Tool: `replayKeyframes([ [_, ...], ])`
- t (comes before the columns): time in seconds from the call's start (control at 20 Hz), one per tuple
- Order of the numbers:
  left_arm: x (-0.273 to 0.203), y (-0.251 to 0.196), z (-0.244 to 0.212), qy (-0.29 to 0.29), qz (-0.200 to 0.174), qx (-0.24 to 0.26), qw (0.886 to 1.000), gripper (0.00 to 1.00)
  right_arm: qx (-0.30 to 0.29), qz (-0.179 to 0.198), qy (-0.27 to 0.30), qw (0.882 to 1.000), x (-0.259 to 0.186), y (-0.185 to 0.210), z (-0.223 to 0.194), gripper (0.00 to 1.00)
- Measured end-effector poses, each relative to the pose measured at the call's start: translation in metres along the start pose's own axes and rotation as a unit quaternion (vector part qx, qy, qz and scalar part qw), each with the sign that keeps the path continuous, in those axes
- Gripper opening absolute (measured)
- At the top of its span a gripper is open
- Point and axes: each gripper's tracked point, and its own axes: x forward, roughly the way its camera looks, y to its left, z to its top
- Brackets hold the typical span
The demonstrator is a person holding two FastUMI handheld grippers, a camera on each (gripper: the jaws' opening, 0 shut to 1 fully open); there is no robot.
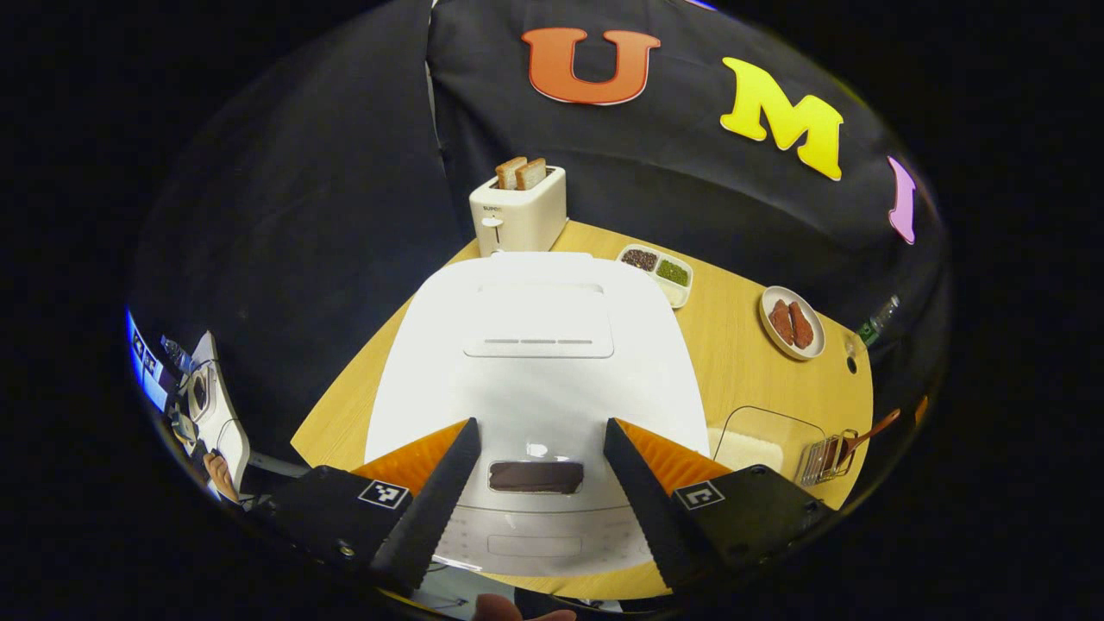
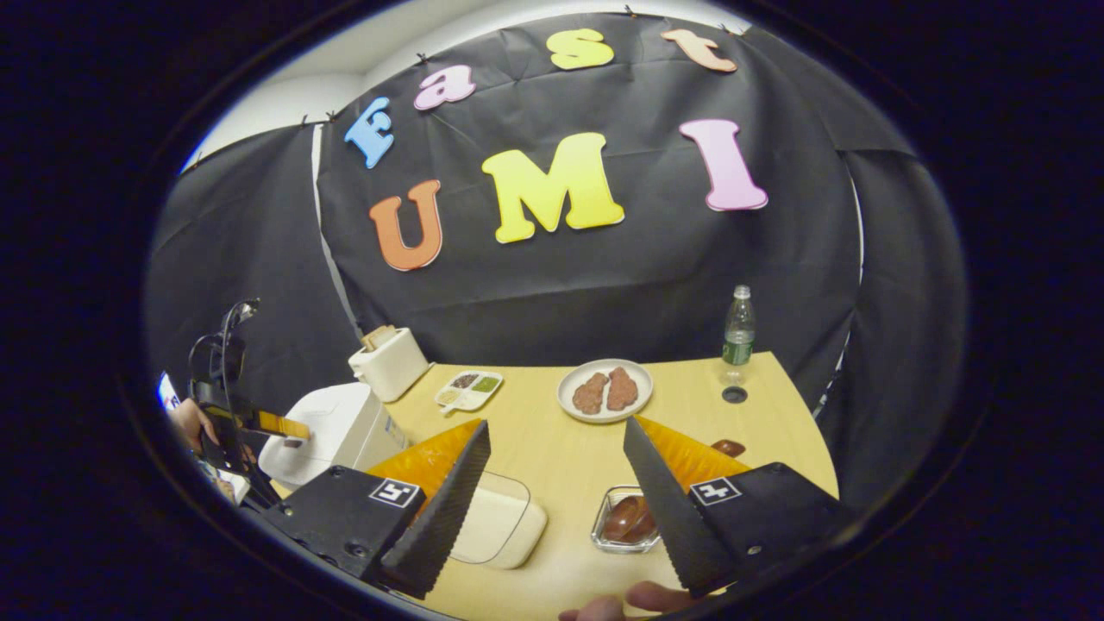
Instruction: Close the left gripper, press the button to open the rice cooker; take a wooden spoon from the chopstick holder with the right hand, scoop a spoonful of rice and pour it into the rice cooker, then put the wooden spoon back into the chopstick holder.
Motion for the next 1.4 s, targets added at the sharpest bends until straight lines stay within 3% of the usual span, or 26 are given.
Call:
replayKeyframes([
  [0.15, -0.012, -0.004, 0.013, -0.043, -0.003, 0.015, 0.999, 0.95, -0.013, -0.009, -0.024, 1.000, -0.020, 0.004, 0.011, 0.96],
  [0.35, -0.072, -0.015, 0.042, -0.131, -0.051, 0.024, 0.990, 0.95, -0.015, -0.029, -0.048, 0.998, -0.062, 0.023, 0.017, 0.98],
  [0.4, -0.094, -0.017, 0.047, -0.157, -0.069, 0.023, 0.985, 0.95, -0.017, -0.036, -0.057, 0.998, -0.077, 0.029, 0.019, 0.98],
  [0.45, -0.119, -0.021, 0.049, -0.180, -0.089, 0.021, 0.979, 0.87, -0.023, -0.047, -0.069, 0.996, -0.094, 0.034, 0.023, 0.98],
  [0.5, -0.144, -0.023, 0.049, -0.202, -0.107, 0.019, 0.973, 0.95, -0.030, -0.059, -0.081, 0.995, -0.112, 0.038, 0.028, 1.00],
  [0.85, -0.279, -0.038, 0.018, -0.330, -0.196, 0.053, 0.922, 0.94, -0.040, -0.124, -0.154, 0.980, -0.229, 0.071, 0.035, 0.98],
  [1.0, -0.308, -0.043, -0.001, -0.368, -0.203, 0.066, 0.905, 0.94, -0.041, -0.131, -0.173, 0.975, -0.259, 0.089, 0.028, 0.99],
  [1.4, -0.342, -0.050, -0.040, -0.412, -0.179, 0.061, 0.891, 0.94, -0.058, -0.119, -0.189, 0.973, -0.291, 0.107, 0.005, 0.99],
])
